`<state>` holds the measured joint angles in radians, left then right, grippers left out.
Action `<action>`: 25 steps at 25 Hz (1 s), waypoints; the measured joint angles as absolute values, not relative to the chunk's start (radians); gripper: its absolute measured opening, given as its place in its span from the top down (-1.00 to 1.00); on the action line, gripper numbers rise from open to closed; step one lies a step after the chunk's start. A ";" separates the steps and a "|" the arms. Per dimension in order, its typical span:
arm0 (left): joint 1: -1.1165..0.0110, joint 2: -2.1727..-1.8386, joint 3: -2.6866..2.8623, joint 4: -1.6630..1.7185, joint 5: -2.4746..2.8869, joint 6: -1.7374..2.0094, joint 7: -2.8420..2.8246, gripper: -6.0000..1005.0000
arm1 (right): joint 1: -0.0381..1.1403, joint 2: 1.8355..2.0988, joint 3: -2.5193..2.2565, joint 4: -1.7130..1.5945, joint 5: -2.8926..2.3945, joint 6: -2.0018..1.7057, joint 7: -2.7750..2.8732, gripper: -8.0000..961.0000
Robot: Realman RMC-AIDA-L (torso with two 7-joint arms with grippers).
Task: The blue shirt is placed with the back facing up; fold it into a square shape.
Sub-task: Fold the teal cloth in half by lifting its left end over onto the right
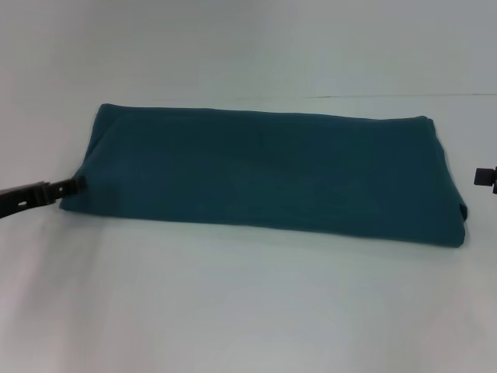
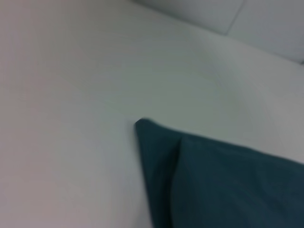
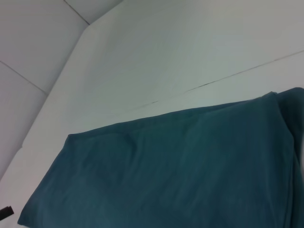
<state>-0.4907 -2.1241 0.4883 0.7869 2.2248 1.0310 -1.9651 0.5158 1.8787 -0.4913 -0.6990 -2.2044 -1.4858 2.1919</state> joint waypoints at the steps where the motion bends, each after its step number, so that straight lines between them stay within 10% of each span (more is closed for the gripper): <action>1: -0.490 -2.123 0.487 0.789 2.241 1.033 -1.982 -0.77 | 0.515 1.879 -0.491 -0.699 -2.204 -1.485 2.192 -0.48; 25: -0.516 -2.117 0.508 0.775 2.359 1.066 -2.085 -0.70 | 0.511 1.878 -0.463 -0.700 -2.204 -1.475 2.185 -0.46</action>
<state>-0.5159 -2.1174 0.5082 0.7747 2.3593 1.0661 -2.0853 0.5108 1.8783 -0.4626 -0.6996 -2.2042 -1.4745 2.1851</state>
